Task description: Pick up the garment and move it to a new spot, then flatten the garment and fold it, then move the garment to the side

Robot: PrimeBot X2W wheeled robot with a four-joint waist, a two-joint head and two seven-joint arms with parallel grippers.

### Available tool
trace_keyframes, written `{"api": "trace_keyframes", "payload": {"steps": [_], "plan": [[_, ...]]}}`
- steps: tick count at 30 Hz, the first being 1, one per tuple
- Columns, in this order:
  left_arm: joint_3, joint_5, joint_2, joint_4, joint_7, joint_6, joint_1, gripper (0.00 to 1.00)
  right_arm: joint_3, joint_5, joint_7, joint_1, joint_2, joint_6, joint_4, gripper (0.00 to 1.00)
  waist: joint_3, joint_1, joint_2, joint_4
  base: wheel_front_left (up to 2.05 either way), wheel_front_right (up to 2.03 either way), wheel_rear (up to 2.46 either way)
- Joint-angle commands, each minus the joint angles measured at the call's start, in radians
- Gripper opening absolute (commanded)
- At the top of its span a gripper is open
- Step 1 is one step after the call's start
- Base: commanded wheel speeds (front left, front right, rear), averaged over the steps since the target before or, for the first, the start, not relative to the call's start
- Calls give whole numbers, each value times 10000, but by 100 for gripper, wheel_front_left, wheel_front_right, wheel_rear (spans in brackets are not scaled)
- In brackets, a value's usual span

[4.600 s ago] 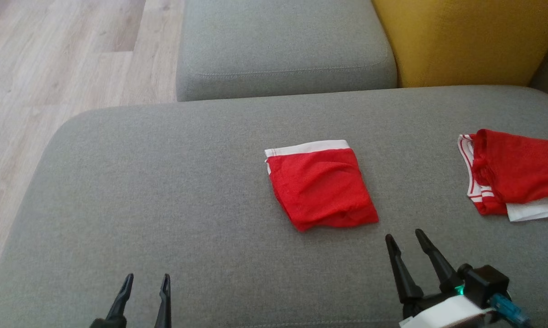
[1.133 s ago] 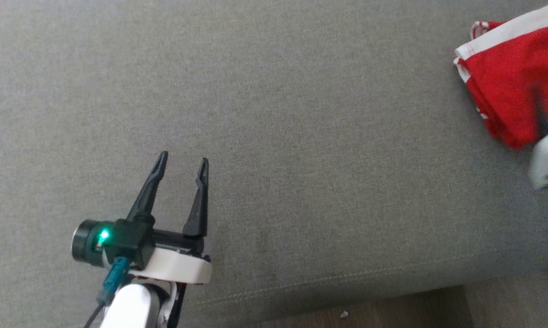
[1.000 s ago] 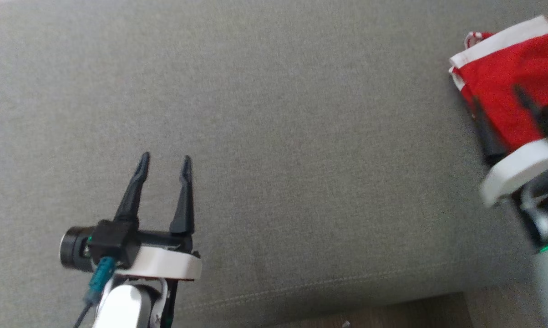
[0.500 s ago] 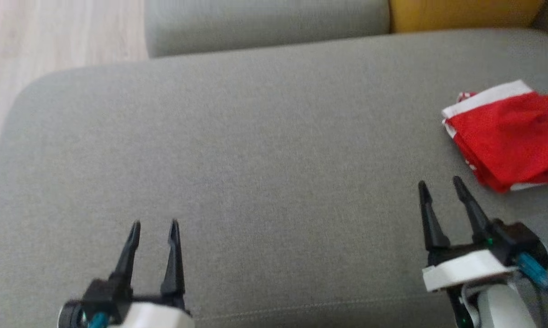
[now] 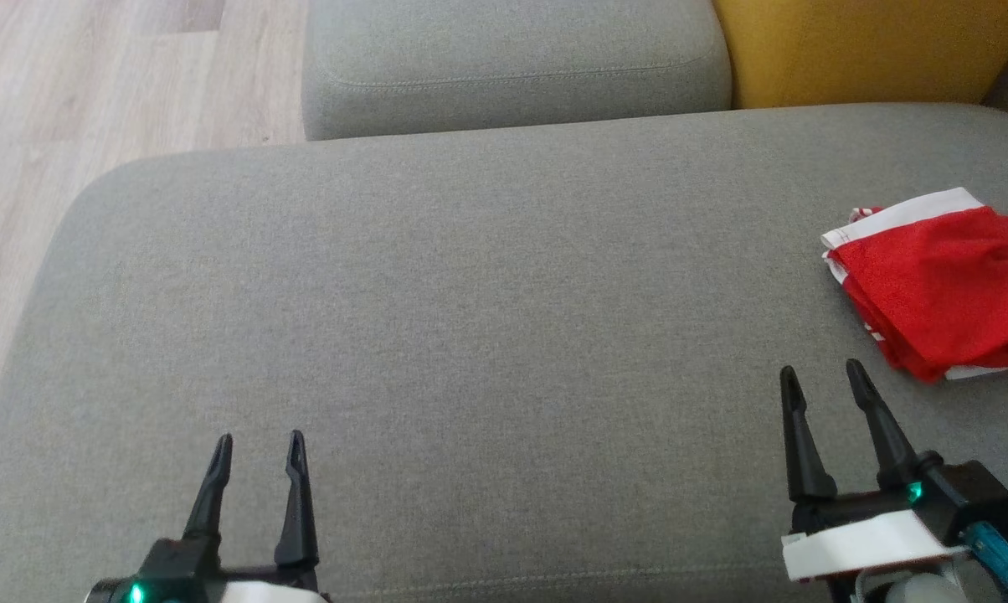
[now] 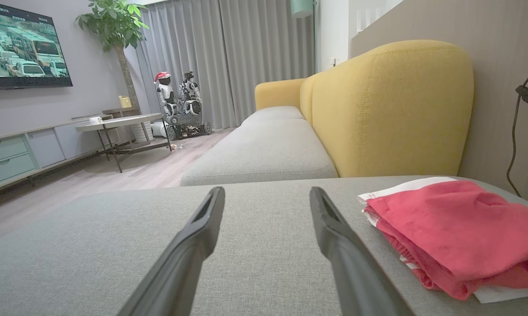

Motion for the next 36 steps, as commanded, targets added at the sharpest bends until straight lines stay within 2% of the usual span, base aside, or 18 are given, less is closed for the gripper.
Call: {"api": "trace_keyframes", "payload": {"steps": [1,11,12,15,36], "plan": [[340,130,-47,-350,-51,-25,-296,100,229,-126,-113,-236,-2,19,-295,100,-5,1,-1,16,0,0,0],[420,160,-47,-209,-51,-154,-305,100,266,-152,-114,-174,17,19,-241,100,-36,1,-1,21,0,0,0],[63,61,0,98,1,-111,3,0,7,-48,2,4,17,0,67,0,-35,1,-1,21,0,0,0],[18,-21,-12,467,7,-96,51,0,24,65,29,76,17,0,431,0,-31,1,-1,20,0,0,0],[278,-2778,141,908,473,-501,-563,0,-136,2911,480,-238,-141,3,465,0,21,1,-1,9,0,0,0]]}}
